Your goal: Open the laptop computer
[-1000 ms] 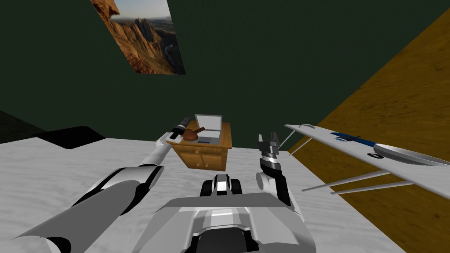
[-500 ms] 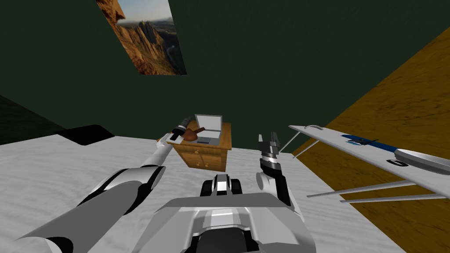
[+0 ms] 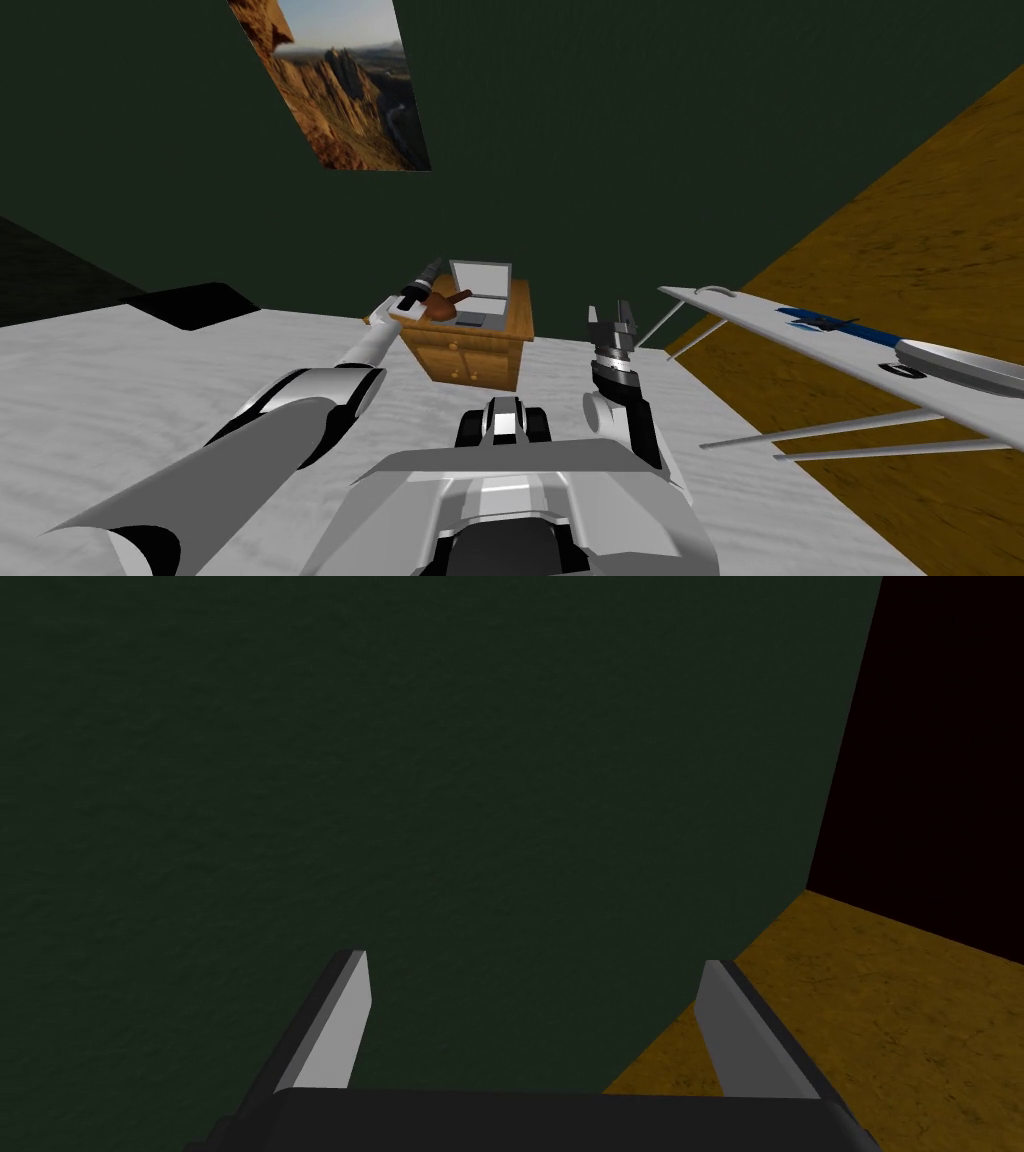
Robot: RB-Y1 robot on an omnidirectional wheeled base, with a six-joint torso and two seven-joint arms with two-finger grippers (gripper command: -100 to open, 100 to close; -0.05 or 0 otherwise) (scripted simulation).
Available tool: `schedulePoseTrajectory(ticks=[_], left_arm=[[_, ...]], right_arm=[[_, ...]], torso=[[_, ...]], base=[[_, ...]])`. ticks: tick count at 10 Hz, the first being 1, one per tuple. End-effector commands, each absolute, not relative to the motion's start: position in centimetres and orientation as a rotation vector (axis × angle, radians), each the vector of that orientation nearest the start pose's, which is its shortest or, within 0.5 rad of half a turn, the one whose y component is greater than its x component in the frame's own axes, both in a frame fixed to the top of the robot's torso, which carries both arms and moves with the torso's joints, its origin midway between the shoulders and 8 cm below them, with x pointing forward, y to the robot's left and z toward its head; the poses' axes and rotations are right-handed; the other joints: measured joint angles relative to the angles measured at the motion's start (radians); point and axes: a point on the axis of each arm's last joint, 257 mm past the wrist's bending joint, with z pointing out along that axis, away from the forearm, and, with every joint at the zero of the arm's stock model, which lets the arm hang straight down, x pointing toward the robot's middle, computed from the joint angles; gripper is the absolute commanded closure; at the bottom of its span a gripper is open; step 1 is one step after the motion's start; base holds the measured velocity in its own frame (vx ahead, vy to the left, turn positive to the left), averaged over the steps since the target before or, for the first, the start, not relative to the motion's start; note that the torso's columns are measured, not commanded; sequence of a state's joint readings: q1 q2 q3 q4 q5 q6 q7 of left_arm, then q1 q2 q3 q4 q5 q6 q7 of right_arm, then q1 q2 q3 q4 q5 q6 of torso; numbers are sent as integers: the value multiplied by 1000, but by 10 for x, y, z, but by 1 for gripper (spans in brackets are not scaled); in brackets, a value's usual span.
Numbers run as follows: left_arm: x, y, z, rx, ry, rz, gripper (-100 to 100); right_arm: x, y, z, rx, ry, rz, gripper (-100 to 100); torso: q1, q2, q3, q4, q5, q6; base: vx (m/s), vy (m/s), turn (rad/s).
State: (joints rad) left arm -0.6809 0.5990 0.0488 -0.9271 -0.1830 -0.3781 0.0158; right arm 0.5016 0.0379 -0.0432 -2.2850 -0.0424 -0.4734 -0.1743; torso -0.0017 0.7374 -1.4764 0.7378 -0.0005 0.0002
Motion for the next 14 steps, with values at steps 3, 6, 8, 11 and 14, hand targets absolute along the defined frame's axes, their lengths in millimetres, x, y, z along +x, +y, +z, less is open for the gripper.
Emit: schedulePoseTrajectory(ticks=[3, 6, 8, 11, 14], left_arm=[[704, 350, 49, -452, 1153, -821, -100], [717, 330, 59, -462, 1175, -821, -100], [725, 316, 63, -470, 1196, -820, -100], [737, 294, 64, -487, 1237, -815, -100], [748, 272, 59, -507, 1292, -806, -100]], right_arm=[[342, -304, 22, 786, 510, 1439, 0], [342, -304, 22, 786, 510, 1440, 0], [342, -304, 22, 786, 510, 1440, 0], [342, -304, 22, 786, 510, 1440, 0], [342, -304, 22, 786, 510, 1440, 0]], torso=[[2, 1, 1, 0, 1, 0], [1, 1, 0, 0, 0, 0], [2, 0, 0, 0, 0, 0], [2, 1, 0, 0, 1, 0], [2, 1, 0, 0, 1, 0]], base=[[-4, 78, -4], [0, 62, -4], [0, 62, -5], [-1, 63, -4], [-1, 74, -4]])
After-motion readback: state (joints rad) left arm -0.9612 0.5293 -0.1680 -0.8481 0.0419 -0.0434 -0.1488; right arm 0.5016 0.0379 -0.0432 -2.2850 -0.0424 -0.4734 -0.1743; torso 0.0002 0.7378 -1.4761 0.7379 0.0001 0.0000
